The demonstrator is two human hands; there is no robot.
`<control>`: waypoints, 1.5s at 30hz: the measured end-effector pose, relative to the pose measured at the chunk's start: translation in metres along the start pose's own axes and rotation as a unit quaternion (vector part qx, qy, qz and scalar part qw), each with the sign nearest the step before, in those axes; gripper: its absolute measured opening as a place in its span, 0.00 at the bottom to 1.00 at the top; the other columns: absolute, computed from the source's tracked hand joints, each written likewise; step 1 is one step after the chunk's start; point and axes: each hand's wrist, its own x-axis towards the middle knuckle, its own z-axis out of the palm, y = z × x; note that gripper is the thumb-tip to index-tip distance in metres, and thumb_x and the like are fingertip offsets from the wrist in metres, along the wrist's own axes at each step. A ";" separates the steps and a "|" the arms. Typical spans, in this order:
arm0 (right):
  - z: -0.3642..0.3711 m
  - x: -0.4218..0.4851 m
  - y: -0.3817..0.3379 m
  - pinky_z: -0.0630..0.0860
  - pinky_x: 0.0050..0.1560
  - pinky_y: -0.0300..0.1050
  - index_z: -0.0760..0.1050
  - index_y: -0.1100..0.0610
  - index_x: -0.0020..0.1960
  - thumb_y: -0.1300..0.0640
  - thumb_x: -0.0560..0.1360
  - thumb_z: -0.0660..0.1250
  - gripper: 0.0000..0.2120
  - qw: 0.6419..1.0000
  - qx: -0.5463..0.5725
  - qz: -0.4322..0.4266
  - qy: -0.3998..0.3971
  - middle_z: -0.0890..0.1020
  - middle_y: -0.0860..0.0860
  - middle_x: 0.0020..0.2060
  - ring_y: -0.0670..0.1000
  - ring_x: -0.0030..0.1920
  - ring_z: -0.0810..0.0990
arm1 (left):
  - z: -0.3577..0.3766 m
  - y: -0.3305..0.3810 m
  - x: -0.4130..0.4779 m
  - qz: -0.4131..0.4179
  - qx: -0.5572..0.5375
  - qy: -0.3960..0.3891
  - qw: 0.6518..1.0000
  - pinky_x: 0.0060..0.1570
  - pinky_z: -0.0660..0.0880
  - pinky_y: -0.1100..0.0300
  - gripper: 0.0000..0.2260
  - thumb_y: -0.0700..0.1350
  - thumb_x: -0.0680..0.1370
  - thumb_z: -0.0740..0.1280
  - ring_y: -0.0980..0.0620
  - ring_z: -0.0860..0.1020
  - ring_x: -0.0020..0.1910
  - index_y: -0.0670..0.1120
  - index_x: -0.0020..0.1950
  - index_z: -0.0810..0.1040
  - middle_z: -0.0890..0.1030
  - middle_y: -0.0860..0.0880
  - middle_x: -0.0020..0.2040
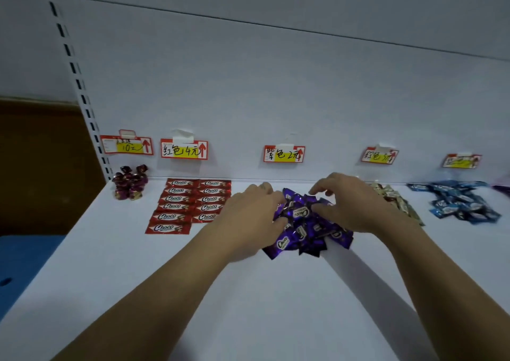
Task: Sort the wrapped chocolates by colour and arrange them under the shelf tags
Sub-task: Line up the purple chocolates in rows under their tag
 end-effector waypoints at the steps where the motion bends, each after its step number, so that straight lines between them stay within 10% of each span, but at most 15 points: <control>1: -0.002 0.005 0.006 0.71 0.56 0.45 0.73 0.45 0.65 0.42 0.75 0.66 0.20 1.000 0.000 0.000 -0.023 0.74 0.49 0.62 0.50 0.57 0.75 | 0.003 0.004 0.010 -0.007 -0.003 -0.007 1.000 0.62 0.67 0.50 0.23 0.60 0.79 0.58 0.48 0.65 0.68 0.54 0.72 0.64 0.66 0.50 0.71; 6: 0.016 0.030 0.024 0.68 0.63 0.47 0.67 0.44 0.71 0.39 0.76 0.63 0.25 0.993 0.021 -0.034 -0.111 0.72 0.50 0.66 0.53 0.65 0.71 | 0.029 0.025 0.039 -0.042 -0.018 -0.068 0.997 0.71 0.52 0.42 0.30 0.67 0.77 0.51 0.46 0.53 0.76 0.57 0.77 0.54 0.55 0.48 0.78; 11: 0.050 0.031 0.035 0.65 0.64 0.48 0.69 0.43 0.69 0.34 0.74 0.56 0.27 0.996 0.055 -0.068 -0.016 0.74 0.45 0.63 0.51 0.64 0.68 | 0.055 0.031 0.027 -0.039 -0.030 -0.029 0.998 0.74 0.48 0.46 0.32 0.69 0.76 0.49 0.49 0.53 0.75 0.55 0.76 0.54 0.56 0.52 0.77; 25: 0.045 0.029 0.038 0.74 0.55 0.47 0.78 0.44 0.57 0.50 0.76 0.66 0.10 0.978 0.174 -0.119 0.006 0.79 0.43 0.50 0.44 0.50 0.76 | 0.043 0.010 0.021 -0.089 -0.140 0.045 0.985 0.58 0.73 0.54 0.20 0.63 0.76 0.62 0.56 0.72 0.57 0.60 0.66 0.70 0.70 0.58 0.61; 31: 0.035 0.027 0.043 0.69 0.61 0.45 0.71 0.46 0.68 0.48 0.78 0.63 0.18 0.990 0.095 -0.101 -0.036 0.74 0.47 0.65 0.49 0.63 0.72 | 0.051 0.010 0.022 -0.045 -0.042 -0.035 0.998 0.74 0.46 0.52 0.27 0.63 0.80 0.51 0.57 0.46 0.76 0.61 0.77 0.49 0.48 0.59 0.79; 35: 0.032 0.024 0.045 0.70 0.62 0.45 0.71 0.46 0.69 0.47 0.77 0.64 0.20 0.987 0.094 -0.108 -0.069 0.75 0.48 0.64 0.49 0.62 0.73 | 0.050 0.010 0.026 -0.038 -0.021 -0.048 0.998 0.74 0.47 0.52 0.25 0.63 0.80 0.49 0.57 0.50 0.76 0.60 0.77 0.56 0.53 0.58 0.78; 40: 0.036 0.026 0.039 0.71 0.58 0.42 0.73 0.46 0.66 0.47 0.76 0.66 0.19 0.986 0.105 -0.113 -0.059 0.75 0.48 0.57 0.48 0.57 0.75 | 0.041 0.010 0.029 -0.062 -0.048 0.033 0.996 0.61 0.67 0.53 0.17 0.61 0.79 0.55 0.57 0.73 0.55 0.55 0.55 0.78 0.77 0.57 0.56; 45: 0.036 0.027 0.040 0.69 0.48 0.38 0.78 0.47 0.56 0.50 0.74 0.70 0.10 0.983 0.135 -0.120 -0.044 0.73 0.43 0.48 0.45 0.49 0.74 | 0.041 0.013 0.027 -0.105 -0.112 0.112 0.982 0.46 0.74 0.61 0.08 0.53 0.79 0.63 0.60 0.75 0.43 0.52 0.46 0.79 0.78 0.57 0.43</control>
